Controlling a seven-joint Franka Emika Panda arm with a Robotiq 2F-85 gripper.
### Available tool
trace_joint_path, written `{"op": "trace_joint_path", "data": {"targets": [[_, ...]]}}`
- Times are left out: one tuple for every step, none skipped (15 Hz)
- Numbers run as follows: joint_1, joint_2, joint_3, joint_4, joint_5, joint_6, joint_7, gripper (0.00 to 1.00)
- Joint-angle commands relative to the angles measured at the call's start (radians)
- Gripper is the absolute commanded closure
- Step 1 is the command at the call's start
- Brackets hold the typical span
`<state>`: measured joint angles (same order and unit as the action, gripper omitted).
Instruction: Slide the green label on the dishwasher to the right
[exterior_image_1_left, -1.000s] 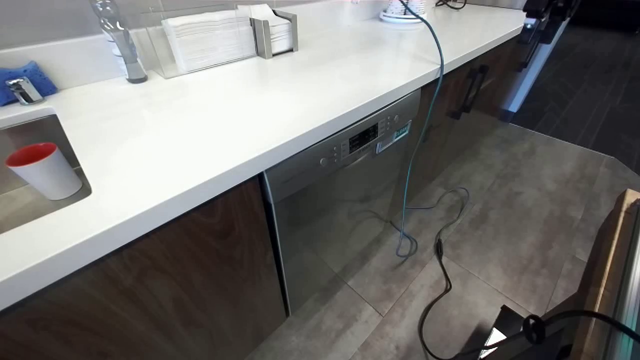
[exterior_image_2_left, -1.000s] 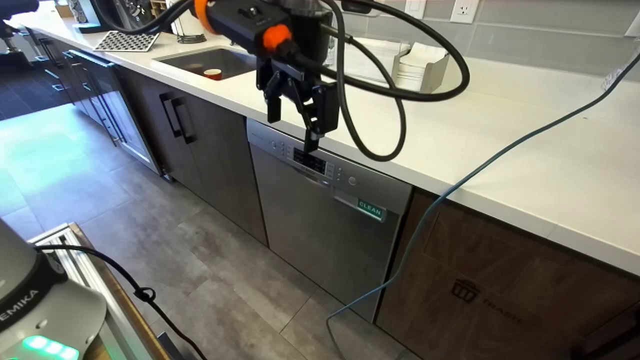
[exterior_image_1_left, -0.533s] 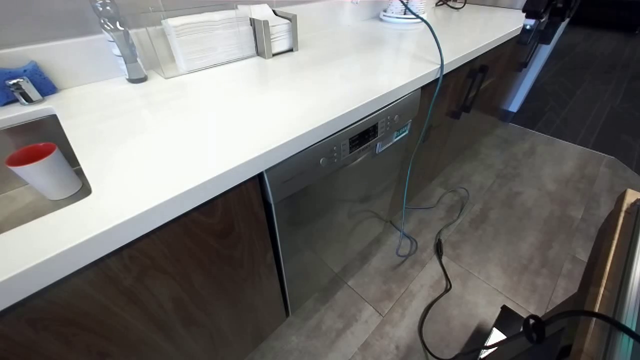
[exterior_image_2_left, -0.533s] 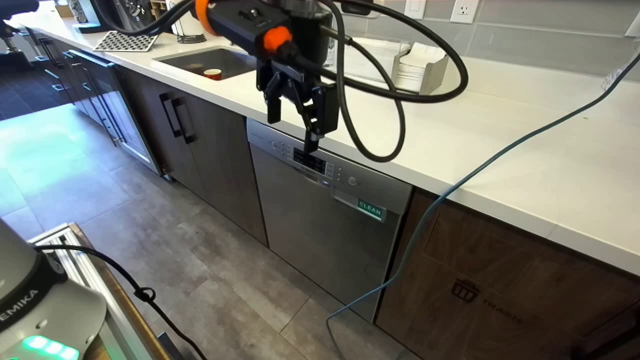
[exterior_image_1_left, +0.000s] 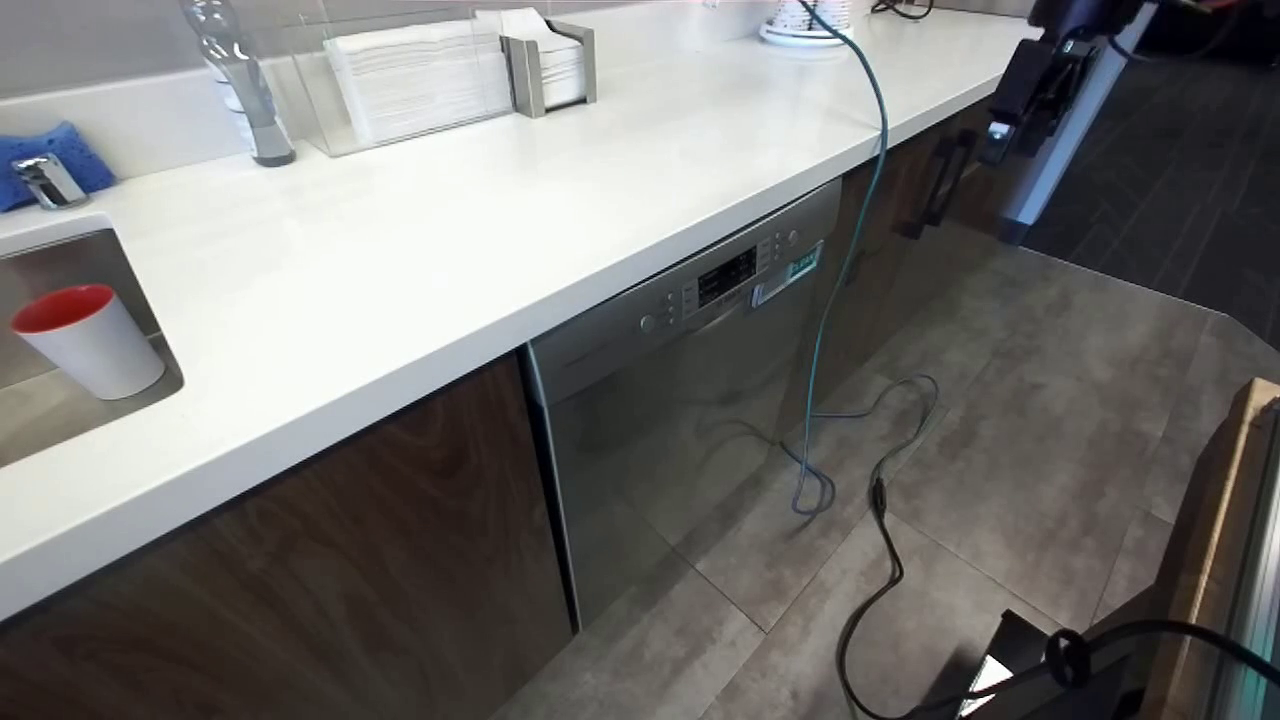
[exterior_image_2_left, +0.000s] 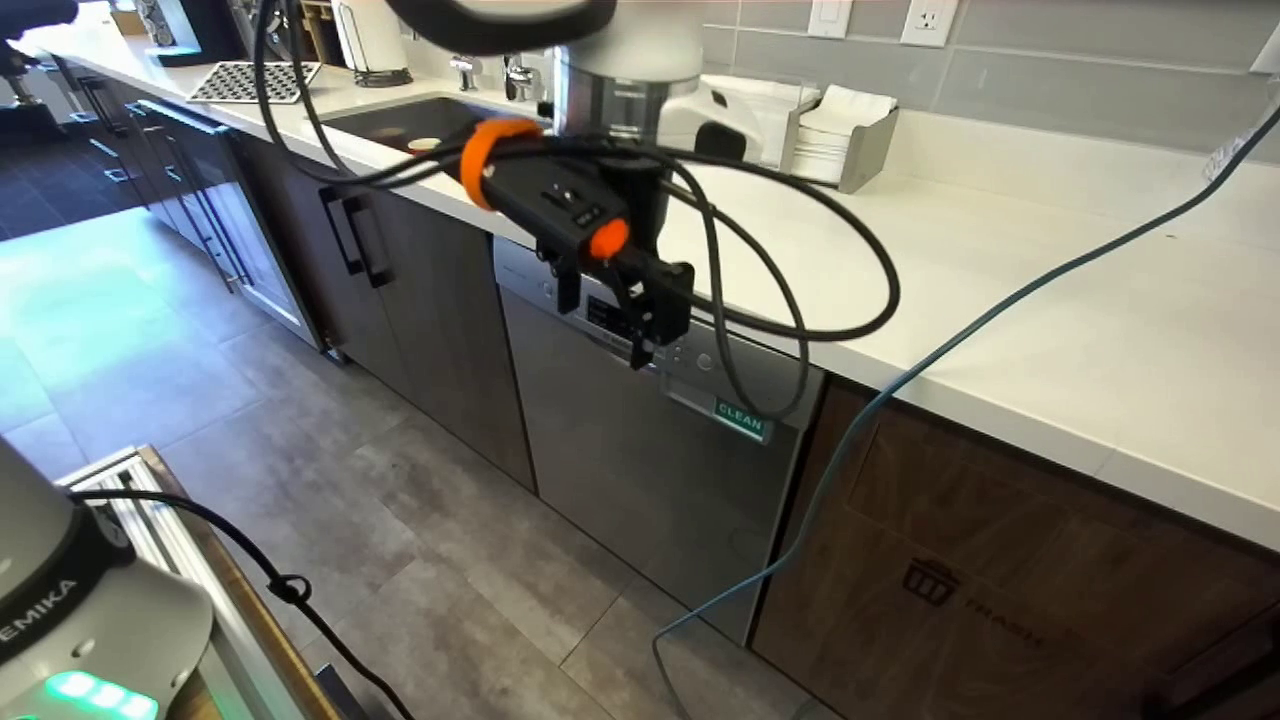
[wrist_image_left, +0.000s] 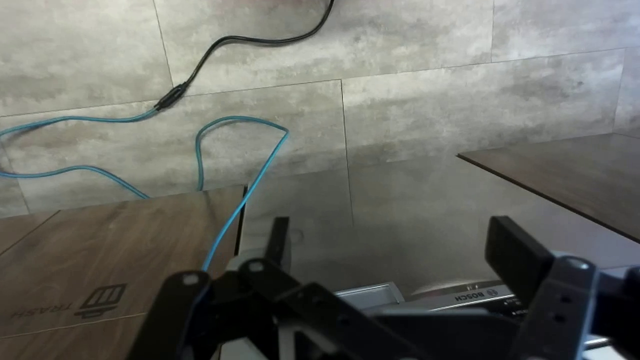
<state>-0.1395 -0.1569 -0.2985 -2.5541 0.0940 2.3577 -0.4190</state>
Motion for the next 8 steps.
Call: {"op": "trace_joint_path", "data": {"targets": [[0.012, 0.153, -0.006, 0.01, 0.176, 0.15, -0.202, 0.0], [0.006, 0.184, 0.004, 0.014, 0.241, 0.178, -0.268, 0.0], [-0.004, 0.214, 0.018, 0.022, 0.311, 0.198, -0.333, 0.0], [-0.02, 0.249, 0.034, 0.033, 0.37, 0.238, -0.379, 0.0], [-0.033, 0.276, 0.057, 0.048, 0.458, 0.259, -0.463, 0.0], [-0.048, 0.302, 0.08, 0.061, 0.511, 0.288, -0.519, 0.0], [-0.028, 0.33, 0.069, 0.084, 0.594, 0.29, -0.602, 0.0], [-0.037, 0.359, 0.085, 0.104, 0.646, 0.305, -0.656, 0.0]]}}
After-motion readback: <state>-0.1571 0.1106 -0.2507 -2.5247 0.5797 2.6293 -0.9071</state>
